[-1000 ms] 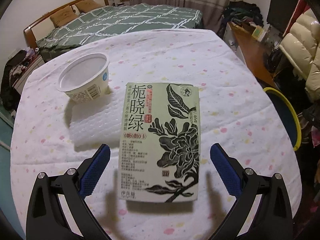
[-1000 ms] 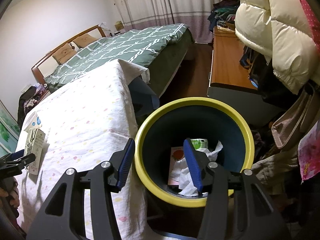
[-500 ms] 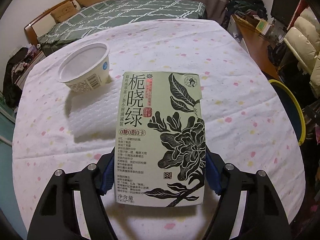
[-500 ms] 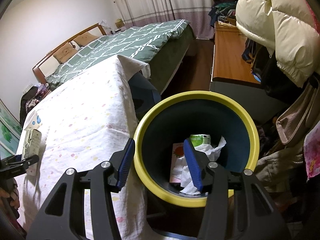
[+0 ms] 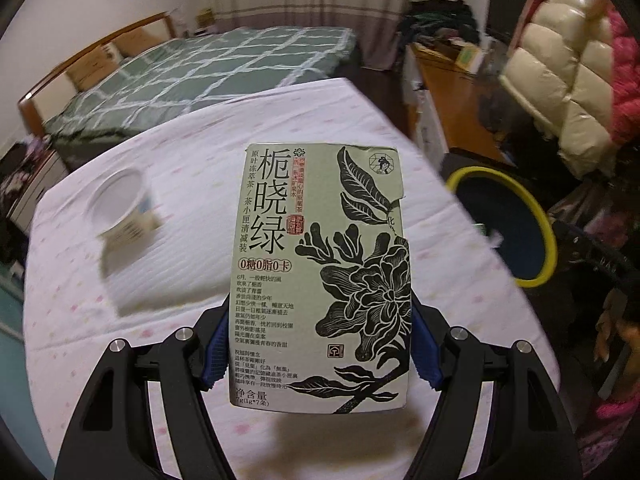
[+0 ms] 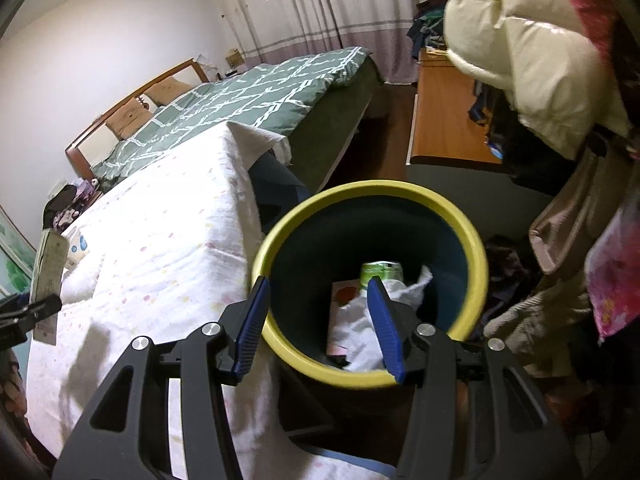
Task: Collect trash
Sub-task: 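Carry the tea carton over the yellow bin and open the left gripper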
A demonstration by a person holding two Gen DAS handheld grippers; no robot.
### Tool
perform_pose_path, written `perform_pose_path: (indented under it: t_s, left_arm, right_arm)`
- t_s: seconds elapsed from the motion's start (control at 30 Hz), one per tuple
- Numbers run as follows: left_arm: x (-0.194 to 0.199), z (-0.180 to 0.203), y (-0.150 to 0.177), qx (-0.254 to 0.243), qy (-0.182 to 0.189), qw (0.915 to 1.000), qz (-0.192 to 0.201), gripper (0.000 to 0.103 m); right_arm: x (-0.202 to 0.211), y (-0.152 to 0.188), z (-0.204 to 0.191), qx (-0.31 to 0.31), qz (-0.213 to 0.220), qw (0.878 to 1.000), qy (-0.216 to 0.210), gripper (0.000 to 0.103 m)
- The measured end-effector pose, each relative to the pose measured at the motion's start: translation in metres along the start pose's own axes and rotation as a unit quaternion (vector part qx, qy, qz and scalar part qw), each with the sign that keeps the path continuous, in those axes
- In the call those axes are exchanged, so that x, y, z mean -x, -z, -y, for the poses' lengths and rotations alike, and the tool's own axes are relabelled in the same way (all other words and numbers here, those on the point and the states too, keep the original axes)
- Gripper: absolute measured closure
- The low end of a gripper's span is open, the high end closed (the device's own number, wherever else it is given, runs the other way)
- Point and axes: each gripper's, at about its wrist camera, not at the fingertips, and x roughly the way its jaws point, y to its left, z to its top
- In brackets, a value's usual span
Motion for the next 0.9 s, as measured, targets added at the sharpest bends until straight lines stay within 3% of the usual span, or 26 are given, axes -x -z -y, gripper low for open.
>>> perform_pose_path:
  t_s: [0.23,0.5,0.63,0.9]
  left_arm:
    - [-0.023,0.087,-0.033,-0.055,0.057,0.9969,-0.006,0.031]
    - [-0.076,0.183,-0.062,-0.108,0.089,0.9897,-0.031,0.031]
    - [-0.109,0.221,-0.073,-0.125,0.089,0.987,-0.05,0.031]
    - [-0.152,0.251,-0.081,-0.128,0.074,0.9867,-0.069,0.028]
  right_arm:
    - [0.031,0.013,0.023,0.009,0.018,0.999,0.031,0.055]
    - [0.058,0.033,0.055,-0.007,0.029,0.998,0.053,0.054]
    - [0.061,0.038,0.071,-0.022,0.028,0.998,0.056,0.054]
    - [0.06,0.042,0.087,-0.039,0.022,0.998,0.054,0.054]
